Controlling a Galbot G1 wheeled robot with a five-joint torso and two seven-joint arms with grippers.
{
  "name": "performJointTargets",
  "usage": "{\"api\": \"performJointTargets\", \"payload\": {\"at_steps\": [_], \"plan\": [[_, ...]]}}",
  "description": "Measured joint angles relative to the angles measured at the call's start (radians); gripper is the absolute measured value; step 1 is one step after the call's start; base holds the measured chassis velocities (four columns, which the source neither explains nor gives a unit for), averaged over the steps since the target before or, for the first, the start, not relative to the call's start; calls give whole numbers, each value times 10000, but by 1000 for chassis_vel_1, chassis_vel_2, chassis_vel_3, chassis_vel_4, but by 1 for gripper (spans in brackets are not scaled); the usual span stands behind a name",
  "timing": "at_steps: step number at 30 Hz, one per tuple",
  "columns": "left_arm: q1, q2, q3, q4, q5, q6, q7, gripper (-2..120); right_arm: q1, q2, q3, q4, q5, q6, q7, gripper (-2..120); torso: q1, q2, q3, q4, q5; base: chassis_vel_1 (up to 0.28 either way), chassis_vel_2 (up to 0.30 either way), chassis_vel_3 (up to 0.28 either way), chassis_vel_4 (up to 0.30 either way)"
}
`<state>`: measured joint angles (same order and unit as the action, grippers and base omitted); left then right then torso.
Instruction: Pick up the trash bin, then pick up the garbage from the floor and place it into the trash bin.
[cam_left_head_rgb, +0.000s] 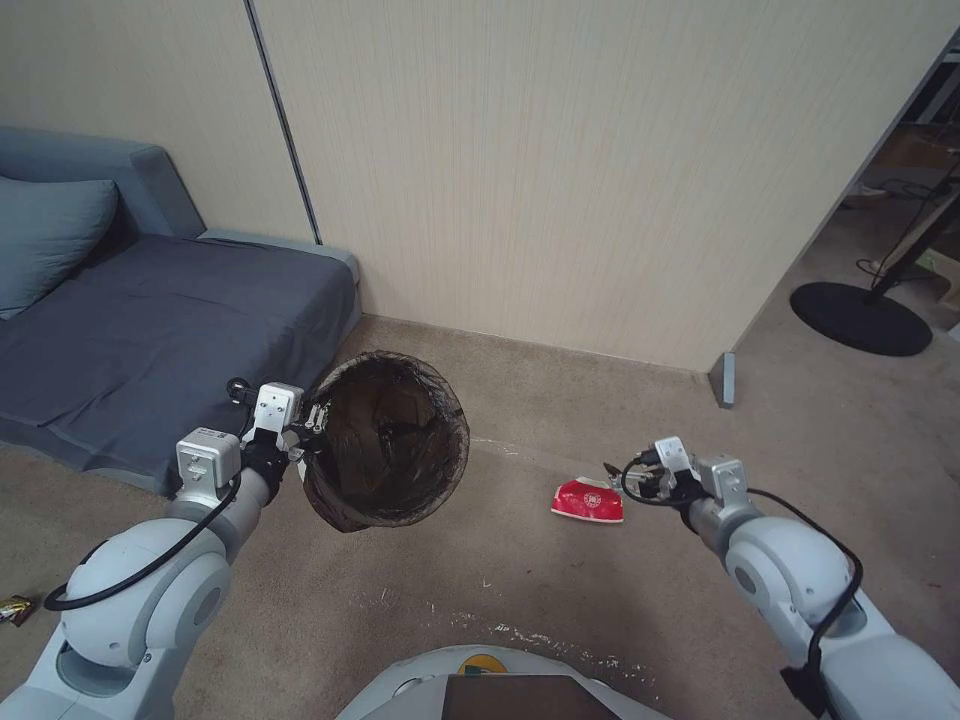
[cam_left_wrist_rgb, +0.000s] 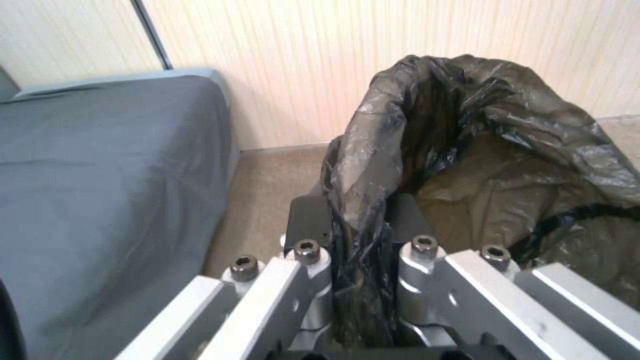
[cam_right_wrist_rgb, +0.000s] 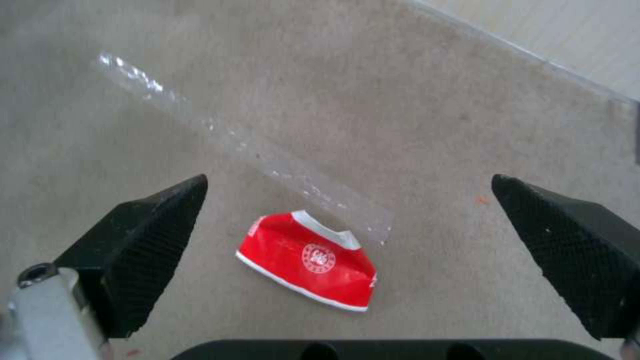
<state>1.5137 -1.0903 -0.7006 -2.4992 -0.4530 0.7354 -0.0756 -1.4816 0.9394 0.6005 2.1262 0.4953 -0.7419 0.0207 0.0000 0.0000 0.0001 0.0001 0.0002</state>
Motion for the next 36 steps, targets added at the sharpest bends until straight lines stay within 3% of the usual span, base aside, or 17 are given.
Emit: {"api": "performJointTargets", "payload": {"at_steps": [9, 21, 36], "plan": [[92, -61, -154, 57, 133, 0, 0, 7, 1066, -823, -1470, -1390, 103, 34, -150, 100, 0, 0, 0, -1, -1, 0, 0, 0, 0], [38, -152, -157, 185, 225, 0, 0, 7, 1496, -721, -2558, -2399, -338, 52, -246, 100, 0, 0, 0, -2, -2, 0, 0, 0, 0], [-13, -144, -224, 318, 208, 0, 31, 7, 3123, -767, -4103, -4028, -1191, 93, -676, 100, 0, 0, 0, 0, -2, 0, 0, 0, 0]]}}
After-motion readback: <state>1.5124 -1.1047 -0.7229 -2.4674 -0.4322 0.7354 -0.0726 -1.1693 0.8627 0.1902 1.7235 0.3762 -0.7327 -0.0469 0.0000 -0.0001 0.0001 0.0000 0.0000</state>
